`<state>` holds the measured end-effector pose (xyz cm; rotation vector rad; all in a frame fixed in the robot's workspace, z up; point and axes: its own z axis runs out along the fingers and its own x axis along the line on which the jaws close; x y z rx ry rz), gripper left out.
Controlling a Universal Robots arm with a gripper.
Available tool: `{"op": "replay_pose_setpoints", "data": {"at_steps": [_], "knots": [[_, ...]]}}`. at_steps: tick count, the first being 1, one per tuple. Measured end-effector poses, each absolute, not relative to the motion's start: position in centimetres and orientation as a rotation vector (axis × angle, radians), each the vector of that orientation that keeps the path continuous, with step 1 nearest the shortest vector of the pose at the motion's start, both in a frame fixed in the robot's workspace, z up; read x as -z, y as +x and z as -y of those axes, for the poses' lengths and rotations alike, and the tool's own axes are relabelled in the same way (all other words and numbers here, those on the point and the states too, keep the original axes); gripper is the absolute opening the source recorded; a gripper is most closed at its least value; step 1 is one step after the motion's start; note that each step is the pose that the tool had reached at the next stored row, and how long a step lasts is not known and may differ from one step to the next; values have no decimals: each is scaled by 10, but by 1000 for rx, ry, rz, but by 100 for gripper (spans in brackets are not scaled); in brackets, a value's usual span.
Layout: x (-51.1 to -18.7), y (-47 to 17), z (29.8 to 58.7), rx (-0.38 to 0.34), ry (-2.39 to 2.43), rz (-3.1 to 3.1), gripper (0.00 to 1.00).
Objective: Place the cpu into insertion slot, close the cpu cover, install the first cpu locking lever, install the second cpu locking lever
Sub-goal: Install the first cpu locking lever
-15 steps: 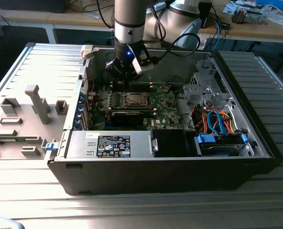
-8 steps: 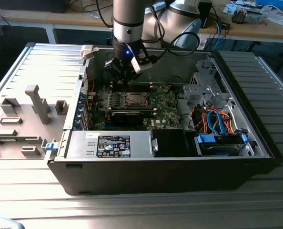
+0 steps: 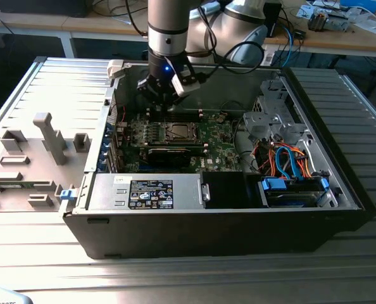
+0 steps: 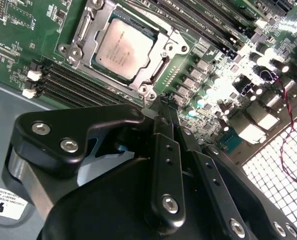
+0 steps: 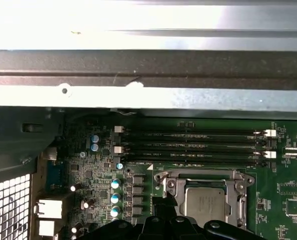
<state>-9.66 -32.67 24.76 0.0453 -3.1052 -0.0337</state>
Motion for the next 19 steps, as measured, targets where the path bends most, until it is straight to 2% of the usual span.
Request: {"op": "replay_pose_setpoints", "data": {"at_steps": [19], "knots": [[-248,-110,325,34,45,3105,11]]}}
